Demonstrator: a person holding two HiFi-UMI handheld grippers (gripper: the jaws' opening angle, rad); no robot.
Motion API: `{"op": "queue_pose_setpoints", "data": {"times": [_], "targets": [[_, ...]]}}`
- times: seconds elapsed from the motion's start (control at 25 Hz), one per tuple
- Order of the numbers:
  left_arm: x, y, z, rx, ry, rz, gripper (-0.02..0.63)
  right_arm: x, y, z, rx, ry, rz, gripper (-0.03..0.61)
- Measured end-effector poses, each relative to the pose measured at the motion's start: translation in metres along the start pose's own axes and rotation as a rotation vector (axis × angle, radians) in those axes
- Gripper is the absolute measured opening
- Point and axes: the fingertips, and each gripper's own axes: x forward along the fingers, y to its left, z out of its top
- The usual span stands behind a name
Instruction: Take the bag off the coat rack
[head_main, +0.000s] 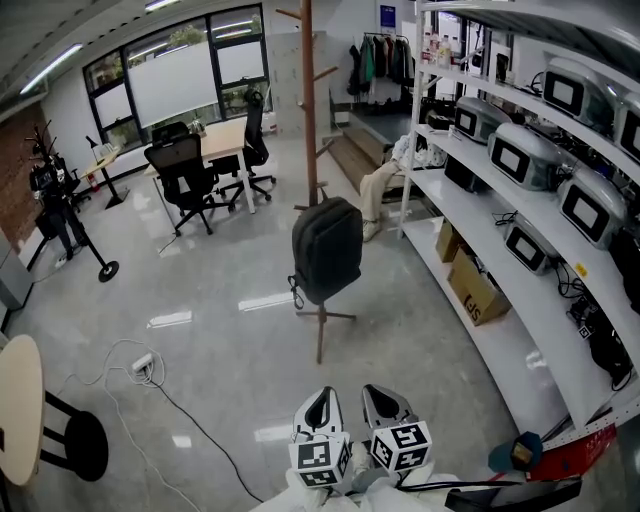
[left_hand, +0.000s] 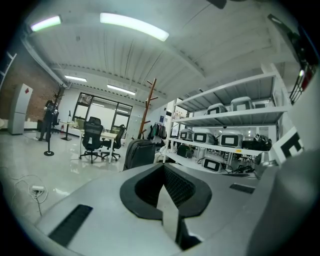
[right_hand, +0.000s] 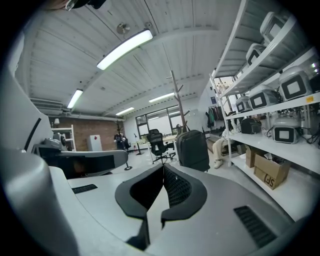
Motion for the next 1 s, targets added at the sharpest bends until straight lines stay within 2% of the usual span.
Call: {"op": "queue_pose_setpoints", "data": {"times": [0.56,1.0], "targets": [[0.064,0.004,0.010,0.008,0.016,0.013,0.003,0.051,-0.035,0.024,0.005,-0.003,0.025,0.012],[0.132,-0.001,0.023,0.027,0.014,0.004,0.003,0.098,-0.084,0.043,0.019,-0.005,0.014,0.012]]}}
